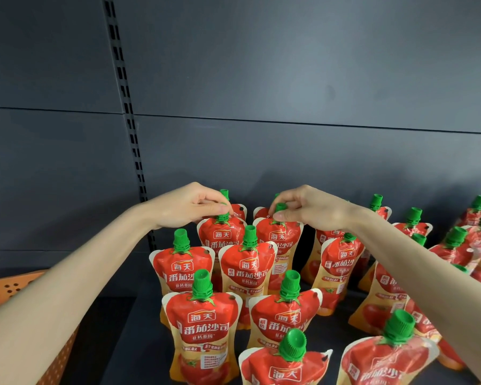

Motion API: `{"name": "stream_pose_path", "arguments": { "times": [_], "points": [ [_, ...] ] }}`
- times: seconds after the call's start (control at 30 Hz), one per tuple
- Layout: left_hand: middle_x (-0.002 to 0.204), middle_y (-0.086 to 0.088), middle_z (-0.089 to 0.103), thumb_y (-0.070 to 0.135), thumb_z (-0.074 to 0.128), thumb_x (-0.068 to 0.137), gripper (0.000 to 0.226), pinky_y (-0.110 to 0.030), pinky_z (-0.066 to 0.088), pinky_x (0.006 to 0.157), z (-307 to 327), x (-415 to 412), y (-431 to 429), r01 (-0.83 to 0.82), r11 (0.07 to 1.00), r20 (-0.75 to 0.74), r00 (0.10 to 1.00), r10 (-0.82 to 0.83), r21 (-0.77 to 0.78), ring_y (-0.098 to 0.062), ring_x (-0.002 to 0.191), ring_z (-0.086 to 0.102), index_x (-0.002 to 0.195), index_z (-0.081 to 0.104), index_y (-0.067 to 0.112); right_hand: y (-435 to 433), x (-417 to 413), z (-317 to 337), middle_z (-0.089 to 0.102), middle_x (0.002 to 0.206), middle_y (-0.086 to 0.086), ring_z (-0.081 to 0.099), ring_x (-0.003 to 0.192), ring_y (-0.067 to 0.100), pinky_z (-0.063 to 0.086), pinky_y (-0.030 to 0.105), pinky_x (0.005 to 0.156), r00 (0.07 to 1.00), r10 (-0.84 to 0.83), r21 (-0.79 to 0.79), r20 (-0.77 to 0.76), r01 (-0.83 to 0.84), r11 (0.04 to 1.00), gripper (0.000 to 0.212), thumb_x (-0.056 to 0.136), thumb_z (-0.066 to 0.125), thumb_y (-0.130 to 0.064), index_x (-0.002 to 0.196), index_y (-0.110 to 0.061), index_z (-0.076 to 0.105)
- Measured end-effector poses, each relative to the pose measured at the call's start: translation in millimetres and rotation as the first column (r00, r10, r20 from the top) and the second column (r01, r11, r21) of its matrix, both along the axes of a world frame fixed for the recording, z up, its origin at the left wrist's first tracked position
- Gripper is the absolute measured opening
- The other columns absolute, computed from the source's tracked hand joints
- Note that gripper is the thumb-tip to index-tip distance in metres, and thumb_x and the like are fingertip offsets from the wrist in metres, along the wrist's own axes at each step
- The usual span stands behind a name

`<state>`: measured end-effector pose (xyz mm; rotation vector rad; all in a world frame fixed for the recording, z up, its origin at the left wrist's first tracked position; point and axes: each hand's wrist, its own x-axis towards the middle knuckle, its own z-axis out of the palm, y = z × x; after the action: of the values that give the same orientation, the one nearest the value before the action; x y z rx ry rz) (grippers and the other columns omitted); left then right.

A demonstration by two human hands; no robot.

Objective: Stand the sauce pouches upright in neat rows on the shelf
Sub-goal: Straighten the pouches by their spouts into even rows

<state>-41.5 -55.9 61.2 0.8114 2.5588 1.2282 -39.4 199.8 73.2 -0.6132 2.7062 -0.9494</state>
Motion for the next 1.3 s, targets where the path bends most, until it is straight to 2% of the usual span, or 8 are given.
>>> {"name": "stream_pose_path", "arguments": {
  "times": [0.2,0.33,0.53,0.7,0.8,0.87,1.07,1.3],
  "points": [
    [0.100,0.008,0.070,0.025,0.052,0.092,0.022,-0.009,0.047,0.068,-2,2,0,-0.013,1.000,-0.006,1.000,0.013,0.000,0.001,0.089,0.066,0.106,0.068,0.020,-1,0,0,0.071,0.105,0.001,0.067,0.096,0.015,0.052,0.040,0.094,1.000,0.002,0.000,0.018,-0.002,1.000,0.020,0.091,0.057,-0.022,0.109,-0.014,0.063],
    [0.108,0.008,0.069,0.028,0.053,0.091,0.023,-0.011,0.048,0.085,-5,2,-3,-0.014,1.000,-0.009,1.000,0.014,0.000,0.000,0.100,0.064,0.109,0.067,0.023,0,2,0,0.070,0.105,0.001,0.068,0.095,0.014,0.053,0.038,0.093,1.000,-0.004,-0.011,0.019,0.004,1.000,0.022,0.091,0.058,-0.022,0.111,-0.014,0.063],
    [0.111,0.011,0.067,0.029,0.055,0.090,0.023,-0.009,0.046,0.087,-6,4,-3,-0.026,1.000,-0.020,0.999,0.026,-0.009,0.004,0.103,0.061,0.109,0.065,0.026,1,5,-1,0.067,0.113,0.001,0.066,0.099,0.014,0.052,0.037,0.094,1.000,-0.021,-0.041,-0.012,0.021,0.999,0.024,0.089,0.061,-0.023,0.112,-0.015,0.062],
    [0.110,0.012,0.068,0.039,0.055,0.083,0.030,-0.019,0.048,0.092,-7,7,-4,-0.028,1.000,-0.009,1.000,0.028,0.001,0.003,0.104,0.061,0.109,0.066,0.027,1,7,-2,0.064,0.120,0.004,0.064,0.103,0.015,0.052,0.038,0.094,0.999,-0.034,-0.074,-0.027,0.032,0.997,0.021,0.089,0.061,-0.021,0.110,-0.017,0.062],
    [0.110,0.012,0.067,0.030,0.055,0.089,0.023,-0.007,0.045,0.085,-8,9,-3,-0.020,1.000,-0.018,1.000,0.021,0.018,0.005,0.103,0.060,0.109,0.065,0.025,1,9,-2,0.066,0.113,0.004,0.065,0.101,0.017,0.052,0.040,0.094,0.999,-0.033,-0.085,-0.031,0.031,0.996,0.021,0.089,0.061,-0.018,0.110,-0.017,0.060],
    [0.110,0.013,0.067,0.027,0.054,0.090,0.023,-0.004,0.044,0.082,-8,9,-3,-0.022,1.000,-0.022,1.000,0.022,0.022,0.006,0.102,0.060,0.110,0.065,0.023,1,10,-2,0.066,0.114,0.005,0.065,0.101,0.017,0.052,0.039,0.094,0.999,-0.032,-0.079,-0.038,0.029,0.996,0.023,0.089,0.061,-0.018,0.112,-0.016,0.060],
    [0.103,0.007,0.071,0.023,0.055,0.090,0.019,-0.018,0.049,0.090,-10,7,-2,-0.030,0.998,-0.051,0.998,0.033,0.057,-0.004,0.100,0.065,0.104,0.068,0.020,0,10,-4,0.068,0.108,0.005,0.066,0.099,0.018,0.052,0.040,0.094,0.999,-0.027,-0.064,-0.042,0.024,0.998,0.022,0.090,0.059,-0.017,0.112,-0.013,0.061],
    [0.099,0.003,0.071,0.017,0.055,0.091,0.017,-0.018,0.051,0.087,-14,1,2,-0.068,0.994,-0.110,0.991,0.077,0.083,-0.006,0.095,0.066,0.101,0.068,0.015,1,9,-4,0.069,0.102,0.001,0.066,0.099,0.017,0.051,0.040,0.095,0.999,-0.023,-0.076,-0.038,0.020,0.997,0.018,0.090,0.059,-0.016,0.108,-0.015,0.062]
  ]
}}
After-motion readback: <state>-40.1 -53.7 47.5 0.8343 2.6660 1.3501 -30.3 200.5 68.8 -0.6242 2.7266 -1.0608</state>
